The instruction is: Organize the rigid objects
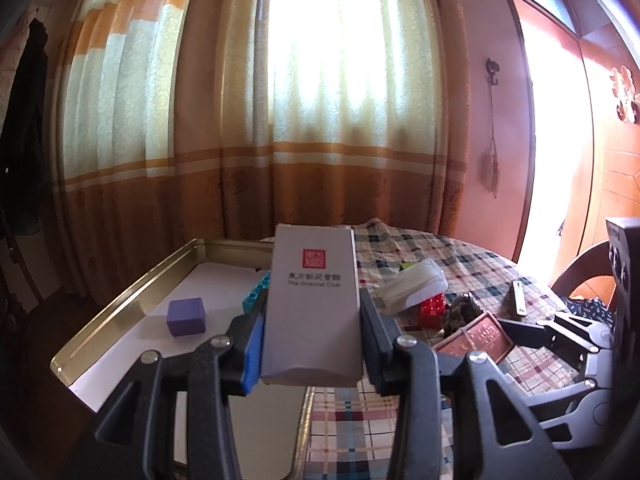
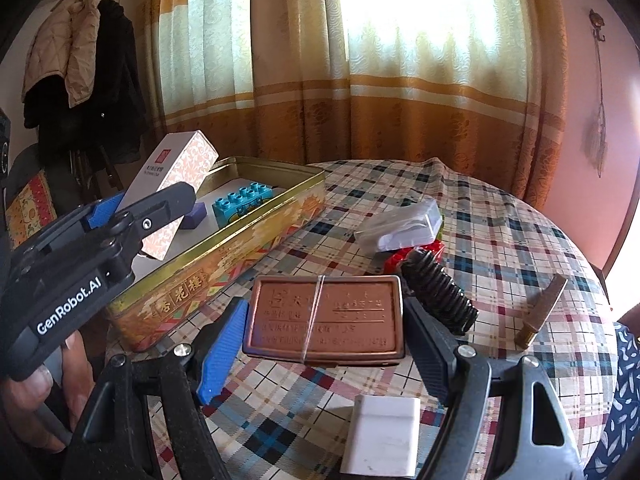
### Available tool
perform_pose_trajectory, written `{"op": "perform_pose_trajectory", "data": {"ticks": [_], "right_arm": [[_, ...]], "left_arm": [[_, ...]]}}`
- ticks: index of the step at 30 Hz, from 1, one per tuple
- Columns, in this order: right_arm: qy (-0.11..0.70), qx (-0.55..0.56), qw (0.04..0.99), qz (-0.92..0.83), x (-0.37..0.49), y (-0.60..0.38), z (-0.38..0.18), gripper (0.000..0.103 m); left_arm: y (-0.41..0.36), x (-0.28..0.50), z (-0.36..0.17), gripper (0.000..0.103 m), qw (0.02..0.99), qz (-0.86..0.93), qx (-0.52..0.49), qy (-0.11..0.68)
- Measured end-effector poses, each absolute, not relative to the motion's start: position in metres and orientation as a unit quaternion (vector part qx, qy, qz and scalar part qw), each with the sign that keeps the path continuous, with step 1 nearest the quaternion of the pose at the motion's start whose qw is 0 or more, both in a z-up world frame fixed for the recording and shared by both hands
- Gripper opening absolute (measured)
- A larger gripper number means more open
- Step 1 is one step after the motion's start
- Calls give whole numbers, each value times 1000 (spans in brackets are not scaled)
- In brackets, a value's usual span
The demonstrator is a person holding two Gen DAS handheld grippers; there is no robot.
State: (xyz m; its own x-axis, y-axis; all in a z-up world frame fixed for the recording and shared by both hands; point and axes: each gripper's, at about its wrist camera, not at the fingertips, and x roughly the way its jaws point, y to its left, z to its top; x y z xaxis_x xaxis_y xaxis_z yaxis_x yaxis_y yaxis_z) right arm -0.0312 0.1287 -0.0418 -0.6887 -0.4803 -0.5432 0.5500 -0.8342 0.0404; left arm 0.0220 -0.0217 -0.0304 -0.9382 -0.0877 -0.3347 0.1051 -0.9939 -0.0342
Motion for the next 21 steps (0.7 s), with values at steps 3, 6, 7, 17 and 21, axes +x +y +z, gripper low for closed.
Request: {"op": "perform_pose_trajectory", "data": {"ticks": [3, 6, 7, 17, 21], "right_arm": [[63, 278, 283, -916, -32, 127, -41, 79], [59, 280, 286, -914, -32, 126, -40, 79], [58, 281, 287, -914, -32, 125, -40, 79], [59, 281, 296, -911, -32, 121, -40, 79], [59, 280, 298, -911, -32, 121, -39, 79]], "left_arm": [[-24, 21, -29, 40, 51, -984, 169, 28], [-25, 22, -27, 40, 51, -984, 166, 29], [-27, 22, -25, 40, 52, -985, 164, 31], [-43, 16, -19, 40, 56, -982, 174, 55], [-50, 16, -18, 40, 64, -981, 176, 60]]}}
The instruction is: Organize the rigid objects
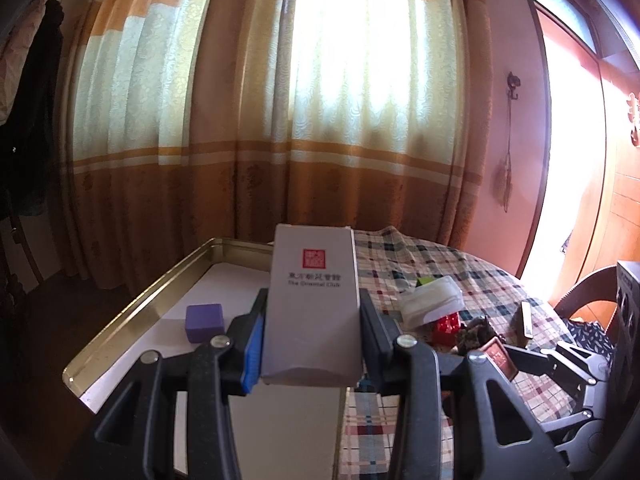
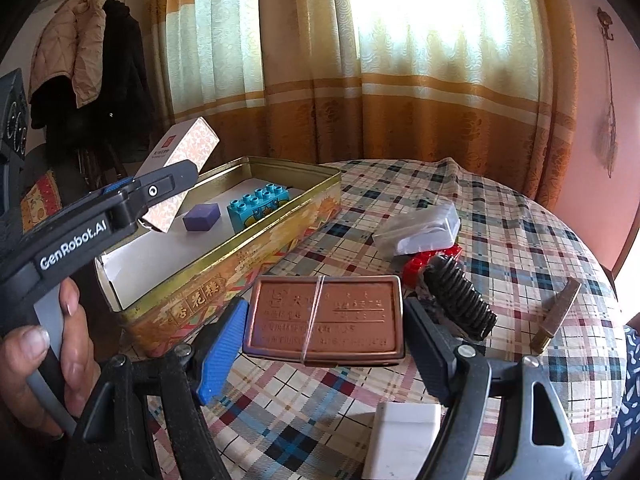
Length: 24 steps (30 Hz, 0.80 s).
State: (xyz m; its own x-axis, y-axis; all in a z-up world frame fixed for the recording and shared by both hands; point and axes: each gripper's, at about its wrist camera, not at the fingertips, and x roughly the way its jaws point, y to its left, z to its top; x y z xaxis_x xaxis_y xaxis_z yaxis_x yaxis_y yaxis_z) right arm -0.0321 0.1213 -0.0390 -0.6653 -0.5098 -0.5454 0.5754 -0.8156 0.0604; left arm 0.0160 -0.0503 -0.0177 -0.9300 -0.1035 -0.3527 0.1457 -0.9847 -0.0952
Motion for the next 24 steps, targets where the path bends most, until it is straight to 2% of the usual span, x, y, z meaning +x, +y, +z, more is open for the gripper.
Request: {"op": "perform_pose_trajectory", "data": {"ticks": [14, 24], "right_arm": [[47, 268, 316, -909, -37, 105, -18, 79], [72, 257, 340, -902, -45, 68, 2, 79]], "left_arm": [[-88, 10, -13, 40, 105, -974, 184, 76], [-116, 2, -14, 40, 136, -965, 205, 88]]}}
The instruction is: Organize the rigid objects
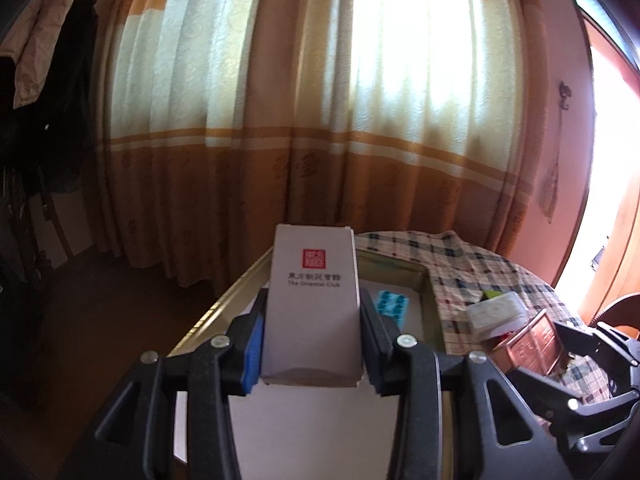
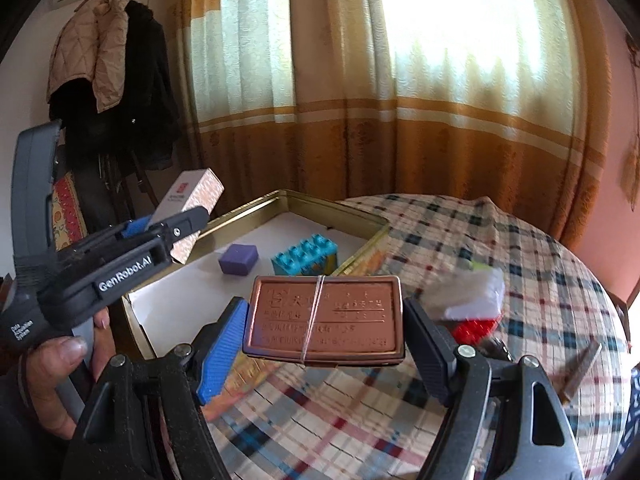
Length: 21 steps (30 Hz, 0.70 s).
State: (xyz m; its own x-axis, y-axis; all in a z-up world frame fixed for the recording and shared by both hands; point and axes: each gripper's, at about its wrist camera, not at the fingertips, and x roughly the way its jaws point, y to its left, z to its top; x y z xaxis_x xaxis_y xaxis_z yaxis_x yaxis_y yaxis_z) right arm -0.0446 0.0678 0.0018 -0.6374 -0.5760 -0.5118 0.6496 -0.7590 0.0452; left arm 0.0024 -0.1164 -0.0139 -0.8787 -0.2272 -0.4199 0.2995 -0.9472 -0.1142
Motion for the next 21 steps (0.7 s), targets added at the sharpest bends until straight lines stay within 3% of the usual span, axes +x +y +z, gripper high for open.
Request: {"op": "perform_pose_trajectory", "data": {"ticks": [21], "right_arm": [[143, 300, 375, -865, -67, -17, -24, 79]], "left_arm": [[-153, -16, -19, 40, 158, -946, 267, 92]]}}
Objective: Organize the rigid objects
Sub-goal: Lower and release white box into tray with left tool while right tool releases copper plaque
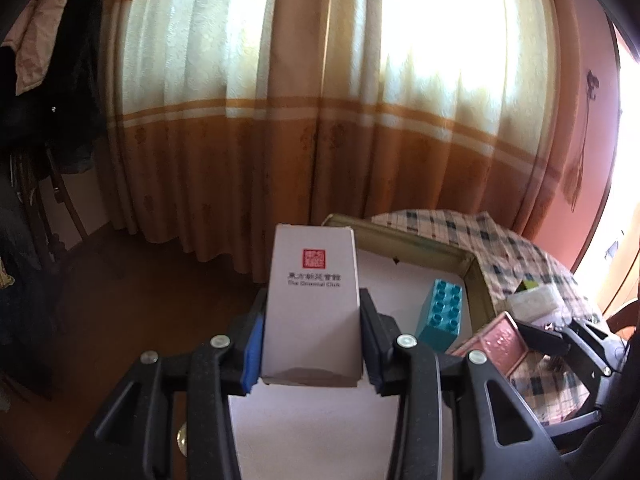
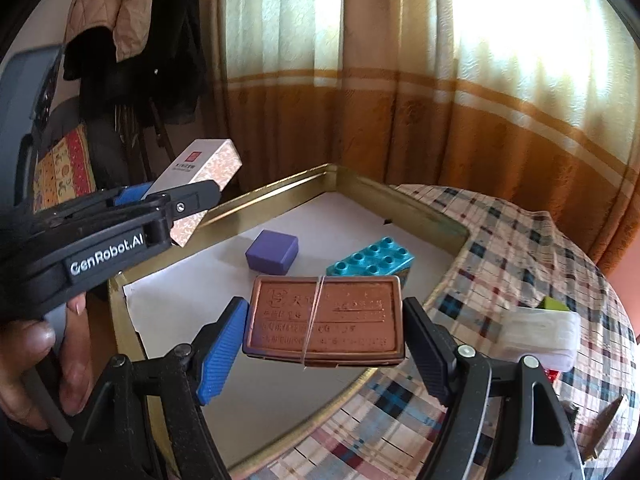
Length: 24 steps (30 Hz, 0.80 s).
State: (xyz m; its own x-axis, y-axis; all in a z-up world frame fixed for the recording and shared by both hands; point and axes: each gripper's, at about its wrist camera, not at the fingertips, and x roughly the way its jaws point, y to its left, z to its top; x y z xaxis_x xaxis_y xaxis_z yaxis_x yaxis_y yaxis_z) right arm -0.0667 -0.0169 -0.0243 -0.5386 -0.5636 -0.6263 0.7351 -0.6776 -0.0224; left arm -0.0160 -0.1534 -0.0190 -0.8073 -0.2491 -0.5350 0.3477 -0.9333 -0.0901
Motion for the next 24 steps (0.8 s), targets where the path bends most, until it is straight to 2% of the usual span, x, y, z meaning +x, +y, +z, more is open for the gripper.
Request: {"op": "perform_pose_trajectory", "data": {"ticks": [19, 20, 22, 24], "right_arm": [[195, 303, 389, -848, -70, -46, -40, 81], [202, 297, 386, -850, -68, -48, -40, 84], [213, 291, 382, -851, -63, -49, -41, 85], [215, 292, 381, -850, -60, -46, -41, 85]], "left_arm": [[-151, -30, -36, 41, 157, -928, 328, 86], [-152, -30, -37, 43, 160, -926, 330, 87], [-154, -31, -38, 61, 163, -924, 333, 91], [-156, -29, -37, 73, 170, -924, 328, 97]]}}
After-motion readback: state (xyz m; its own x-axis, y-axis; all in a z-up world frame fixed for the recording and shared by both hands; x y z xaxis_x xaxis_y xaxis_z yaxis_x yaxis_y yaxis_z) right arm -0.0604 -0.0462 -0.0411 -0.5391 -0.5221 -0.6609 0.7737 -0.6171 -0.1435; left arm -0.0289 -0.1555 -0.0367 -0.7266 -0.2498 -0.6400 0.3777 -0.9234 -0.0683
